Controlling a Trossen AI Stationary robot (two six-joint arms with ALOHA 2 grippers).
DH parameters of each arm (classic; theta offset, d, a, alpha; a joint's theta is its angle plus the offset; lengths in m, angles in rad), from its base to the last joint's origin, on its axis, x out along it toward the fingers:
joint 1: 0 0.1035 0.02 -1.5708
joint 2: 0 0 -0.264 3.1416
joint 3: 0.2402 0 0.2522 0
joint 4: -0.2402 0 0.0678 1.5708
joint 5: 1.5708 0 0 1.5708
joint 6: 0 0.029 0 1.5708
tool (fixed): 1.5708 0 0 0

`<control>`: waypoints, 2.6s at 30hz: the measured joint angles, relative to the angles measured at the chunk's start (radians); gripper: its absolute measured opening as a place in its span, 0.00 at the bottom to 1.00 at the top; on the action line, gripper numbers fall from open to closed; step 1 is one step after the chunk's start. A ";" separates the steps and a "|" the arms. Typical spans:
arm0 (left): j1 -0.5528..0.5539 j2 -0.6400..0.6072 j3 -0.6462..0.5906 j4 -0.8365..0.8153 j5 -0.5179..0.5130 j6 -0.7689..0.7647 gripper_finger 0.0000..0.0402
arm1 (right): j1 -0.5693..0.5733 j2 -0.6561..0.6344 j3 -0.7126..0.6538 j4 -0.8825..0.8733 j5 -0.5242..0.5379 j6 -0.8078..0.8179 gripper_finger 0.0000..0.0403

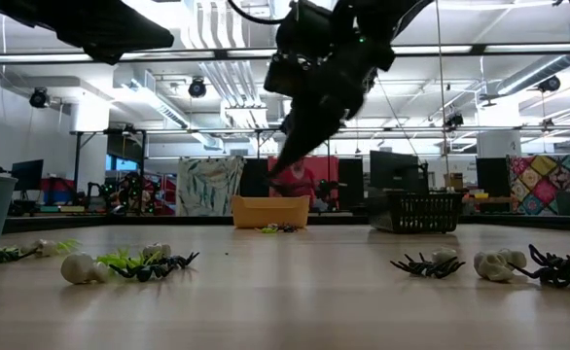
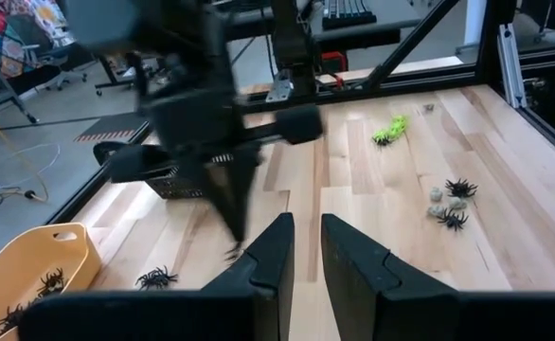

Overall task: Sort Halloween decoration
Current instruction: Put the black spider toy into the yellow bin, then put the green spider toy into the blue bin

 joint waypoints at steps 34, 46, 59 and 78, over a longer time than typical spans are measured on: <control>0.037 0.000 0.000 0.016 -0.002 0.052 0.10 | -0.429 0.046 0.000 0.254 0.153 0.288 0.03; 0.037 0.000 0.000 0.015 -0.001 0.049 0.10 | -0.429 0.045 0.000 0.253 0.153 0.286 0.26; 0.048 0.000 0.000 0.050 0.000 -0.020 0.10 | -0.344 -0.121 -0.004 -0.068 0.126 0.297 0.29; 0.143 0.217 0.025 0.193 0.074 -0.062 0.10 | 0.099 -0.335 -0.149 -0.084 0.239 0.394 0.23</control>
